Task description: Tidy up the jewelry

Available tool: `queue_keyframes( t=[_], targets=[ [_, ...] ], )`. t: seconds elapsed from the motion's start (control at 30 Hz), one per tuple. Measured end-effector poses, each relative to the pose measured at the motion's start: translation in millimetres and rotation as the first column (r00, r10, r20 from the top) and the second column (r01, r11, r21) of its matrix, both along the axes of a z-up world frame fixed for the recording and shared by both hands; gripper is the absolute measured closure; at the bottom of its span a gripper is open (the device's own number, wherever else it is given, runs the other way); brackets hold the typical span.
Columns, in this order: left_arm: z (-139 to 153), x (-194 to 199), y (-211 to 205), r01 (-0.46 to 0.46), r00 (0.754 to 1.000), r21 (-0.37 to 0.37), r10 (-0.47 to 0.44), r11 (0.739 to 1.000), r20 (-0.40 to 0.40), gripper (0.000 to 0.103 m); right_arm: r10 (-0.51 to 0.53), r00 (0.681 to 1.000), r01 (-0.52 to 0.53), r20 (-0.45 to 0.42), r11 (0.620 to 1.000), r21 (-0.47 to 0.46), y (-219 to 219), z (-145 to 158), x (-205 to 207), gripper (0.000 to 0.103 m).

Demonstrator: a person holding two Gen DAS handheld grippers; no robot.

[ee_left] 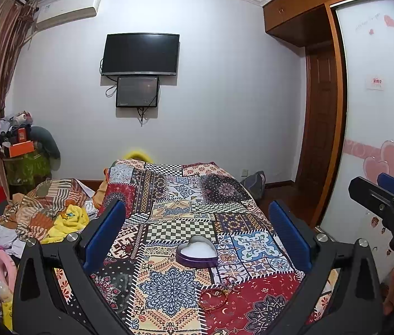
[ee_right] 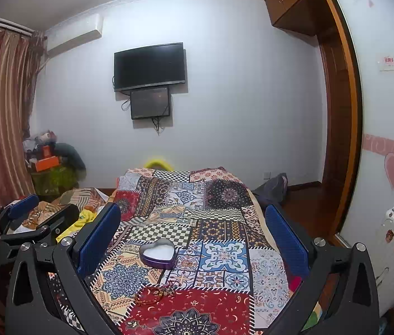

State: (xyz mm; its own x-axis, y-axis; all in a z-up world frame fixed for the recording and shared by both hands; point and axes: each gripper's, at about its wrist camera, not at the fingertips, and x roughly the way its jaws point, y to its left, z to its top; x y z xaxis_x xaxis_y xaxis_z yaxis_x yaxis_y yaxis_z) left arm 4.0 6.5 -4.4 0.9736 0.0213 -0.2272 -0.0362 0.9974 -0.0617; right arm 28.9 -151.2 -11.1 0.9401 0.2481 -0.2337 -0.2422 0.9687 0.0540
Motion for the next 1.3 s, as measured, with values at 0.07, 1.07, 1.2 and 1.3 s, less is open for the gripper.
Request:
queue_keyframes(
  t=[0.07,1.07,1.2,1.3],
  targets=[
    [0.5,-0.8,0.9,0.002,1.000,-0.001,-0.001,1.000,0.001,0.000,-0.001,1.000,0.001,-0.001,1.000,0.000,0.2,0.1,0.7,0.000],
    [0.5,1.9,0.5,0.006,1.000,-0.001,-0.006,1.000,0.000,0.000,-0.001,1.000,0.001,-0.006,1.000,0.005,-0.6,0.5,-1.8,0.000],
    [0.3,1.6,0.0,0.007,1.000,0.000,-0.007,1.000,0.001,0.000,-0.001,1.000,0.001,-0.008,1.000,0.006,-0.6,0.3,-2.8,0.000],
    [0.3,1.9,-0.2,0.007,1.000,0.000,-0.007,1.000,-0.001,0.000,0.000,1.000,0.000,-0.008,1.000,0.006,-1.7,-0.2,-2.9,0.000]
  ],
)
